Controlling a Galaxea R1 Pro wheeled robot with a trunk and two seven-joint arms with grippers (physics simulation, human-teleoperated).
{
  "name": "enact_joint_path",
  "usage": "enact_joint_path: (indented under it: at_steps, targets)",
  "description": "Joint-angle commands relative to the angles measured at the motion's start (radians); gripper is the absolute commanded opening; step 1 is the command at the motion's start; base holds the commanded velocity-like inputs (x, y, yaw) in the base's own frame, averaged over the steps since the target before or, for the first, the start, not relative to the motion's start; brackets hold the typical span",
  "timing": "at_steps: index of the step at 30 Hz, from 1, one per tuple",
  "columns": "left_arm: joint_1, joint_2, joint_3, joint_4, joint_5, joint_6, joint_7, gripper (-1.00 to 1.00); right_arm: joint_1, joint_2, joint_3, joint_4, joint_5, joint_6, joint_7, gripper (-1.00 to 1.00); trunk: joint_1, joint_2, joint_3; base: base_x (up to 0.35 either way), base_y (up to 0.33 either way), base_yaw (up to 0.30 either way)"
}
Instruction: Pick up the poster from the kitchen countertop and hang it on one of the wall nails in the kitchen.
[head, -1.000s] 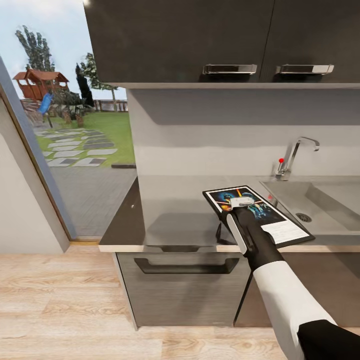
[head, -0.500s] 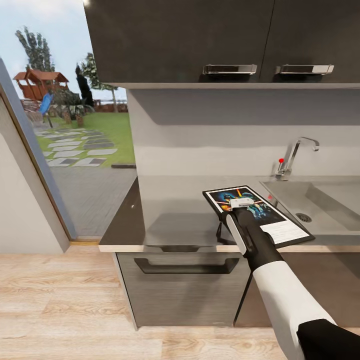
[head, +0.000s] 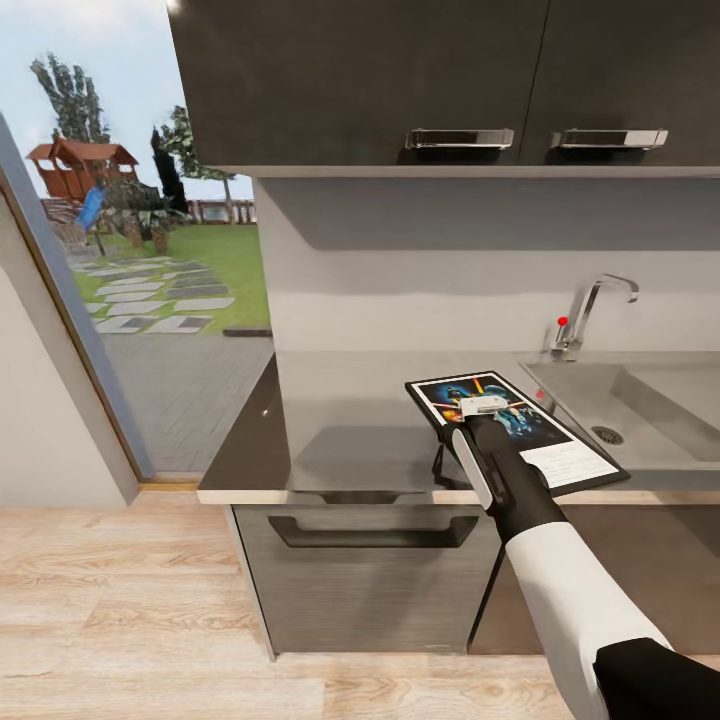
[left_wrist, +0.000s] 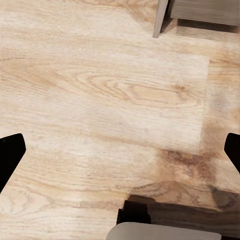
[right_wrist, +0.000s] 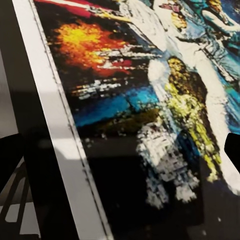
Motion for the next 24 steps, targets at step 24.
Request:
enact_joint_path:
  at_steps: [24]
  targets:
    - [0.0,0.0,0.001,0.0,0.002,-0.001,-0.001,1.0,0.0,0.0,0.002,0.049,-0.012,0.005,-0.011,1.0,0.0,0.0,-0.001,-0.036,-0.052,0.0]
